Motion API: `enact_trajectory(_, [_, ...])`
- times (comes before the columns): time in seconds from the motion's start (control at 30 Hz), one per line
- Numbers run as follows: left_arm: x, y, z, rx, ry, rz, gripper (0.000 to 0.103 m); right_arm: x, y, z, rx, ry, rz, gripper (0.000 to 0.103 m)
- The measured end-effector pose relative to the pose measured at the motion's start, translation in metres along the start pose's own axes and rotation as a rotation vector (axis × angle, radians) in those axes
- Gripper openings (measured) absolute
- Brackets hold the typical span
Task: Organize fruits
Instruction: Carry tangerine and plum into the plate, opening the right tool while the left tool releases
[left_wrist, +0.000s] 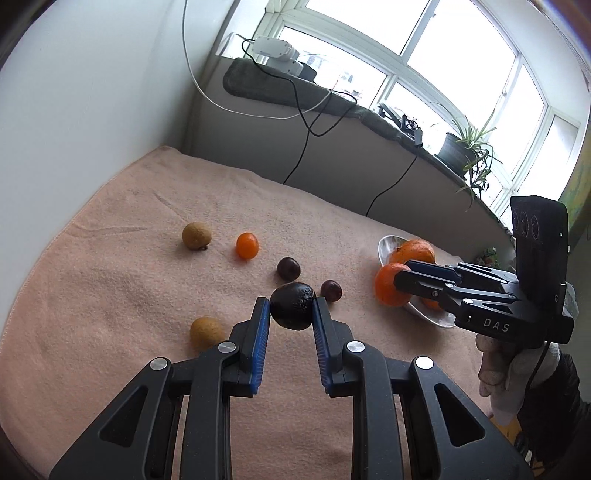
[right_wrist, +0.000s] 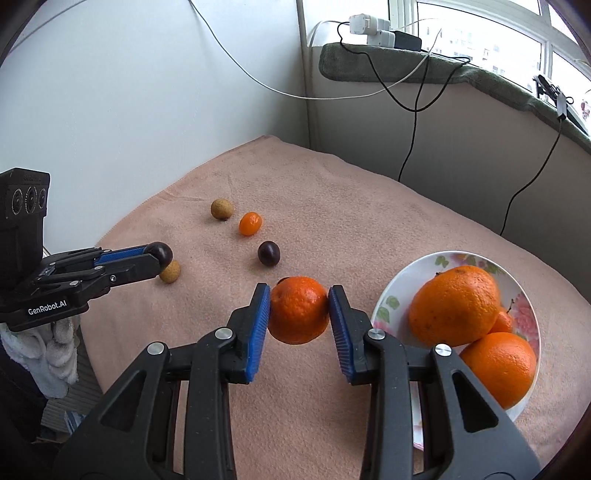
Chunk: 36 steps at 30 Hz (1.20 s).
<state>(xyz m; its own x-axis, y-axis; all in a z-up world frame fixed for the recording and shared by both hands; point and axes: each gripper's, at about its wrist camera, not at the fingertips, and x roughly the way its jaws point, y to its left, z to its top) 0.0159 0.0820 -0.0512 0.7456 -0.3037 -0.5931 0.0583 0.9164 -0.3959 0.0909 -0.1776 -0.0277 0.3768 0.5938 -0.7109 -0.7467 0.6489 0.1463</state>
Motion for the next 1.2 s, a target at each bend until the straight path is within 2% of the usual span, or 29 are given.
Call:
enact_trajectory(0.33, [0.035, -0.060, 0.005, 0.074, 0.038, -0.124, 0.022, -0.035, -0.032, -0.027, 0.082, -0.022, -0.063, 0.034])
enact_trajectory(0.63, [0.067, -0.108, 0.007, 0.147, 0.083, -0.193, 0.022, -0.053, -0.051, -0.047, 0.127, -0.031, -0.109, 0.034])
enact_trajectory(0.83, [0.085, -0.127, 0.004, 0.188, 0.113, -0.208, 0.022, -0.055, -0.058, -0.053, 0.132, -0.031, -0.136, 0.034])
enact_trajectory(1.13, [0.098, -0.139, 0.005, 0.218, 0.124, -0.187, 0.022, -0.058, -0.063, -0.049, 0.130, -0.056, -0.152, 0.033])
enact_trajectory(1.17, [0.100, -0.140, 0.005, 0.223, 0.128, -0.184, 0.023, -0.058, -0.064, -0.049, 0.132, -0.059, -0.154, 0.033])
enact_trajectory(1.2, [0.100, -0.140, 0.005, 0.225, 0.131, -0.182, 0.031, -0.058, -0.064, -0.049, 0.132, -0.060, -0.151, 0.033])
